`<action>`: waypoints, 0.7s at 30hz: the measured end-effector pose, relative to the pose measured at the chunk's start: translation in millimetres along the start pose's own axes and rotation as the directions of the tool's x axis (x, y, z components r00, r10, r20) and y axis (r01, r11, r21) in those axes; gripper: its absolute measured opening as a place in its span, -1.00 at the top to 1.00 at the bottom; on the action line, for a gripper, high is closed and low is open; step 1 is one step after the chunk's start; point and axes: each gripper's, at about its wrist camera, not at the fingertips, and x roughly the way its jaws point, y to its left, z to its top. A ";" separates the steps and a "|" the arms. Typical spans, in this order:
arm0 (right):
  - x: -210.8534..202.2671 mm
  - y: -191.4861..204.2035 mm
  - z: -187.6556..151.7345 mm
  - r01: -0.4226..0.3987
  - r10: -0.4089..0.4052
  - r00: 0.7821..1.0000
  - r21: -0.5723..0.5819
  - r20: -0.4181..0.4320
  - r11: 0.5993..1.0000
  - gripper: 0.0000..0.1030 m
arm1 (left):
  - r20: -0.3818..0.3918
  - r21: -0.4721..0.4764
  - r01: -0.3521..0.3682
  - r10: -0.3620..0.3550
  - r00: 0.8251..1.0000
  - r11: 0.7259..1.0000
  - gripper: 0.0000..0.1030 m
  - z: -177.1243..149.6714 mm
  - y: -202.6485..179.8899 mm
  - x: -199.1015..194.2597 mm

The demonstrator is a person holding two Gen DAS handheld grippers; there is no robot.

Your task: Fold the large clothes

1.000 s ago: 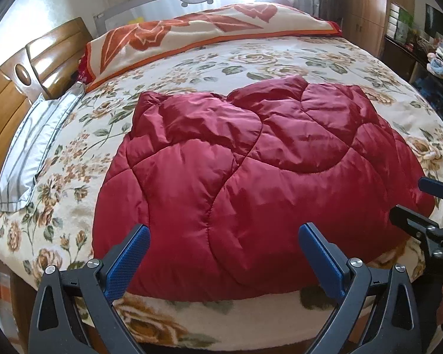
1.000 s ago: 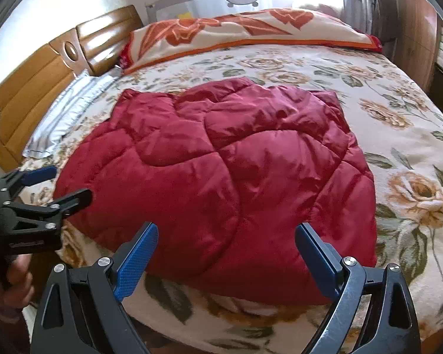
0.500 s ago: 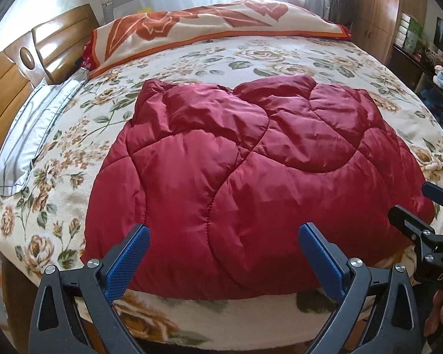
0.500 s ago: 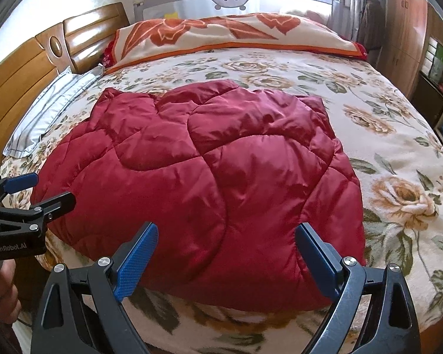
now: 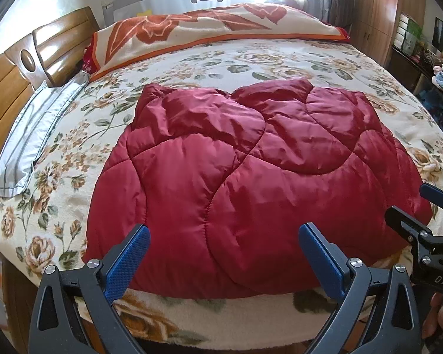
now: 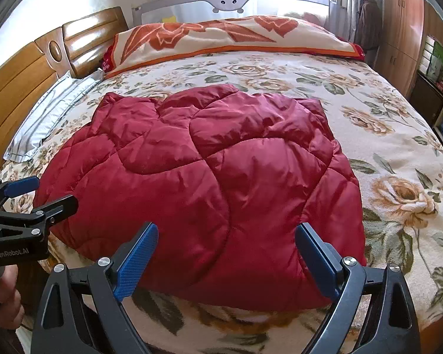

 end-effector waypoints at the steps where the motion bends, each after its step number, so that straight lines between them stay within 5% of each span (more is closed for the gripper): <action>1: -0.1 0.1 0.0 0.001 -0.001 1.000 -0.001 0.000 1.000 -0.85 | 0.000 0.000 0.001 -0.001 1.000 1.000 -0.98 0.1 0.0 0.1; 21: -4.5 1.8 0.8 -0.010 0.010 1.000 0.004 0.003 1.000 -0.85 | 0.001 0.003 0.001 -0.001 1.000 1.000 -0.98 0.4 -1.5 -2.3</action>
